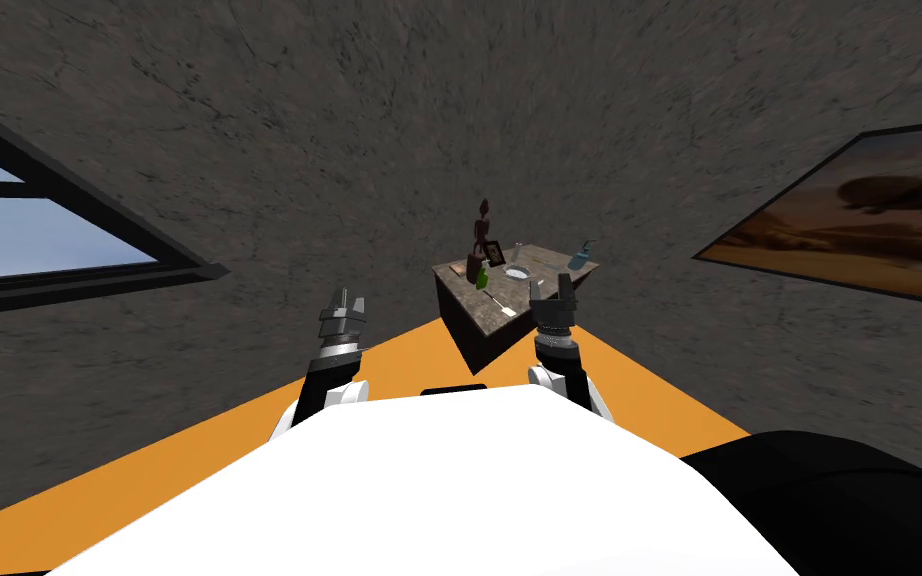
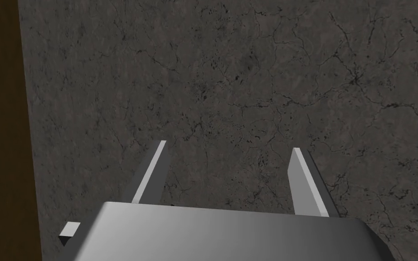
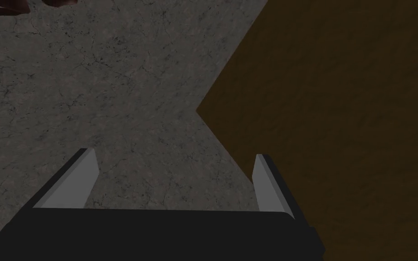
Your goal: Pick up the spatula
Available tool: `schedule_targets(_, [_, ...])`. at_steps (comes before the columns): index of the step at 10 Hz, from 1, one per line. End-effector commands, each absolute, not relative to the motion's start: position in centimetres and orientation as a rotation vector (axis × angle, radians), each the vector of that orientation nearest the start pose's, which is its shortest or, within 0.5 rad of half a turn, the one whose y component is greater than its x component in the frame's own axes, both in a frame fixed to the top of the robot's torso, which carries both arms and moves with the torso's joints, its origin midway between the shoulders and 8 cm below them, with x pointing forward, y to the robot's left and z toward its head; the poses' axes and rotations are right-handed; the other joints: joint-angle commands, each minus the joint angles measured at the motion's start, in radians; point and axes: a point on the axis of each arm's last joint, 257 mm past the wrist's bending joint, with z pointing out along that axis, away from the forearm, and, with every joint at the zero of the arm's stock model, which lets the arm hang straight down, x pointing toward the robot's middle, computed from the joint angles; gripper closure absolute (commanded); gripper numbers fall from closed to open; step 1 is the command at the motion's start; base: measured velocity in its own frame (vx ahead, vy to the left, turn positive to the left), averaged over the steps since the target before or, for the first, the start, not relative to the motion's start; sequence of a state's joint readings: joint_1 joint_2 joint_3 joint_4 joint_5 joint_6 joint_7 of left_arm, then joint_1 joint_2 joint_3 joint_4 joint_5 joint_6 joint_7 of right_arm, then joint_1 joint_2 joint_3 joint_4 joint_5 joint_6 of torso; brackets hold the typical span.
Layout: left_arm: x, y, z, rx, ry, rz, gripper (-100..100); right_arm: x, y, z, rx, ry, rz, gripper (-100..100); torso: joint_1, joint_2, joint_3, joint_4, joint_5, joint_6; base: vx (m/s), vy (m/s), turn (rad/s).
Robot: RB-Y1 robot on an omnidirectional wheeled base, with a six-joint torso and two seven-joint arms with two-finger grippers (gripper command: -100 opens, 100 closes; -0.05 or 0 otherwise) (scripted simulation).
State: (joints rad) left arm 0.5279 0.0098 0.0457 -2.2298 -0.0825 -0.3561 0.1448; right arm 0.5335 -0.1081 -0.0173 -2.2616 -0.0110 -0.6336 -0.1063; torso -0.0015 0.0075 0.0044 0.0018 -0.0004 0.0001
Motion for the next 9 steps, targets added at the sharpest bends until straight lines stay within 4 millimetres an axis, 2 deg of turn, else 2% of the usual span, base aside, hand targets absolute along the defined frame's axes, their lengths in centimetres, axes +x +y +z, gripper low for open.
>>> schedule_targets(1, [36.9,30.0,-3.8,-0.842,0.763,-1.262,0,32.6,-26.7,1.9,0.54,0.67,1.417,-100,0.0,0.0,0.0,0.0,0.0,0.0,-0.095,-0.012,0.066])
schedule_targets(2, [36.9,30.0,-3.8,-0.842,0.763,-1.263,0,32.9,-26.4,0.8,0.538,0.707,1.422,-100,0.0,-0.001,0.0,0.0,0.0,0.0,-0.142,-0.01,0.116])
schedule_targets(3, [36.9,30.0,-3.8,-0.842,0.763,-1.263,0,33.0,-26.2,0.8,0.525,0.724,1.423,-100,0.0,0.001,0.001,0.0,0.0,0.0,-0.114,-0.02,0.049])
schedule_targets(4, [36.9,30.0,-3.8,-0.842,0.763,-1.262,0,33.3,-25.9,-0.5,0.523,0.77,1.426,-100,0.0,0.0,0.0,0.0,0.0,0.0,-0.115,-0.022,0.095])
schedule_targets(5, [36.9,30.0,-3.8,-0.842,0.763,-1.263,0,33.3,-25.7,-0.6,0.513,0.781,1.426,-100,-0.001,0.001,0.0,0.0,0.0,0.0,-0.087,-0.013,0.043])
schedule_targets(6, [36.9,30.0,-3.8,-0.842,0.763,-1.262,0,33.6,-25.4,-2.1,0.51,0.833,1.427,-100,0.0,-0.001,-0.001,0.0,0.0,0.0,-0.096,-0.005,0.103])
schedule_targets(7, [36.9,30.0,-3.8,-0.842,0.763,-1.263,0,33.6,-25.3,-2.1,0.502,0.845,1.427,-100,0.0,-0.001,-0.001,0.0,0.0,0.0,-0.081,-0.007,0.047])
schedule_targets(8, [36.9,30.0,-3.8,-0.842,0.763,-1.262,0,33.9,-25.1,-3.8,0.501,0.899,1.425,-100,0.0,-0.002,-0.001,0.0,0.0,0.0,-0.098,-0.028,0.087])
schedule_targets(9, [36.9,30.0,-3.8,-0.842,0.763,-1.262,0,33.9,-25.0,-3.9,0.49,0.913,1.424,-100,-0.001,-0.001,-0.001,0.0,0.0,0.0,-0.09,-0.019,0.064])
